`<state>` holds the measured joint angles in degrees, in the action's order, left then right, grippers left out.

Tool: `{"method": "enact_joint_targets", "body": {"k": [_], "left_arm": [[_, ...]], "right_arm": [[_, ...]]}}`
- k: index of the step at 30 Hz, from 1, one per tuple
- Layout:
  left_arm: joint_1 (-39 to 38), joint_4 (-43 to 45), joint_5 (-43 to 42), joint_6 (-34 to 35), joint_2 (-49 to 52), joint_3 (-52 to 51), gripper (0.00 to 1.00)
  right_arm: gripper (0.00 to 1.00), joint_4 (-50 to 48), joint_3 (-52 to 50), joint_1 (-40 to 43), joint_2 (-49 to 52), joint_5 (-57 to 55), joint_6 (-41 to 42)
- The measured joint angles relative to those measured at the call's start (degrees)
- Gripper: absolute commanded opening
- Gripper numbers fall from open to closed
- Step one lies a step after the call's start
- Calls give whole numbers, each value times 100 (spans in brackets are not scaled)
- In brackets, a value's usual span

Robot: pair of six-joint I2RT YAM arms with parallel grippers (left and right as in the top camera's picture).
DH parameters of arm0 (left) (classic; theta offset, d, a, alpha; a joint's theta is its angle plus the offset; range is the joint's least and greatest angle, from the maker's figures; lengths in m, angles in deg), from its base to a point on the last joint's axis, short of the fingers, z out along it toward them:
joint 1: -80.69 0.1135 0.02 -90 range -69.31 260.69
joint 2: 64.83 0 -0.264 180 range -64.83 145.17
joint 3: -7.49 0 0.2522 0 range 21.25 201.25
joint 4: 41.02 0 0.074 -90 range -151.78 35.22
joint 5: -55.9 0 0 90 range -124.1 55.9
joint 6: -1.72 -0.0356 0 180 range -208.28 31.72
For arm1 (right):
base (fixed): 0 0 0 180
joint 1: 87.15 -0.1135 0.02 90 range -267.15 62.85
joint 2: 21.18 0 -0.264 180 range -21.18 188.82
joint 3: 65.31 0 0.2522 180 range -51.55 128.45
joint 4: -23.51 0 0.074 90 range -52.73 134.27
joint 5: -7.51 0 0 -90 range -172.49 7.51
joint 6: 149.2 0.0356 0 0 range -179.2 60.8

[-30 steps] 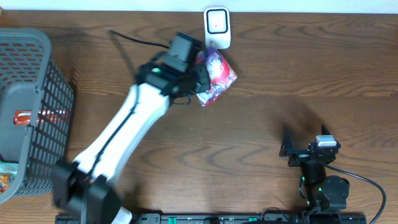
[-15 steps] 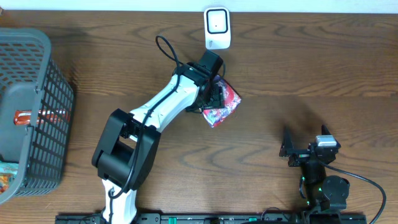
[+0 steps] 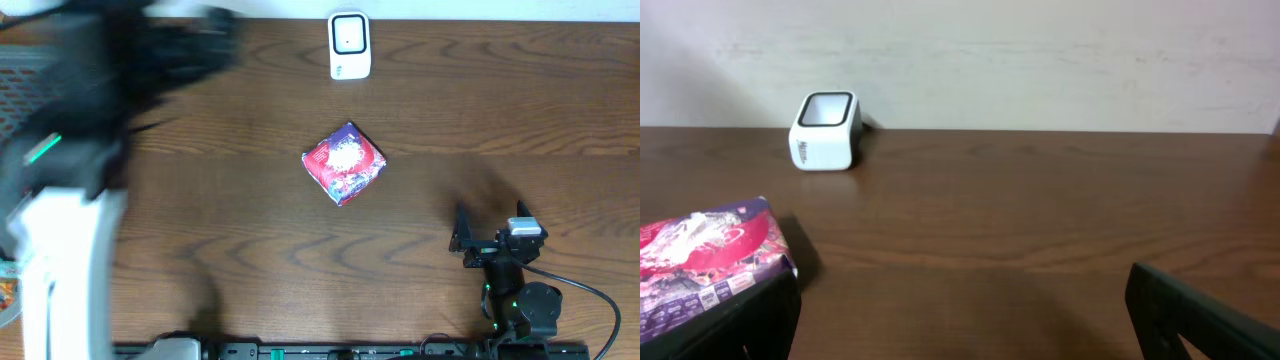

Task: Scan the item barcode
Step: 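Carry the purple-red box with the left gripper and place it mid-table, then reach the left gripper into the basket and grasp the red bar wrapper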

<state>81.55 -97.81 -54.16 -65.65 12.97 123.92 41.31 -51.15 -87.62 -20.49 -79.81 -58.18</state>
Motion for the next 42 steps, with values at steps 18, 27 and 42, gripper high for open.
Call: {"method": "enact_joint_targets", "body": {"k": [18,27,42], "left_arm": [[3407,-1447,3832,1491,828,-216,98],[3536,-2059,3897,1182,2736,-280,98],[3534,-1473,2597,1054,4476,-282,98]], "right_arm": [[99,-2,0,2,0,0,0],[99,-2,0,0,0,-2,0],[99,-2,0,2,0,0,0]]}}
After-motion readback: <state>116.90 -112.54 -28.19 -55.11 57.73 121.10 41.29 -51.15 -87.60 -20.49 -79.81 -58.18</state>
